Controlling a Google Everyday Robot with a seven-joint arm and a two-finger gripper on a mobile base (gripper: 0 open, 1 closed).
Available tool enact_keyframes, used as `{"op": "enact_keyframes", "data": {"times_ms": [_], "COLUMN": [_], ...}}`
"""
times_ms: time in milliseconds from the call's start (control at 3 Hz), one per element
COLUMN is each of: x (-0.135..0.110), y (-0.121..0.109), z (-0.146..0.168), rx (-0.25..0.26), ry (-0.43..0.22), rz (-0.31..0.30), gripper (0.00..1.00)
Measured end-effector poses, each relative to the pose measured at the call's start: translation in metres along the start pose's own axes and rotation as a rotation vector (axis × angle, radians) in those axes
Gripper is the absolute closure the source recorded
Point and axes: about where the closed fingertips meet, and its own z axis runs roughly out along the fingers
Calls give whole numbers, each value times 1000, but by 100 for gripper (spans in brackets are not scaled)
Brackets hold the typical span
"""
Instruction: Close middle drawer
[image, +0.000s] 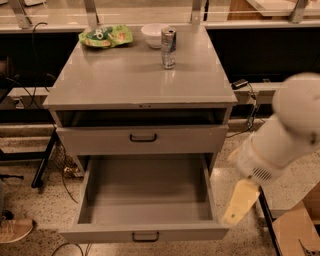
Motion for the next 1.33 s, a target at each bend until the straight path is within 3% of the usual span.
{"op": "enact_keyframes", "data": {"times_ms": [333,667,1000,1333], "x": [22,36,30,30], "y": [11,7,-11,-11], "z": [89,154,160,159], "rx": [-75,-98,-44,-43], "ry": [-36,-128,-163,-162], "rz": [84,188,197,196], "gripper": [0,0,0,0]}}
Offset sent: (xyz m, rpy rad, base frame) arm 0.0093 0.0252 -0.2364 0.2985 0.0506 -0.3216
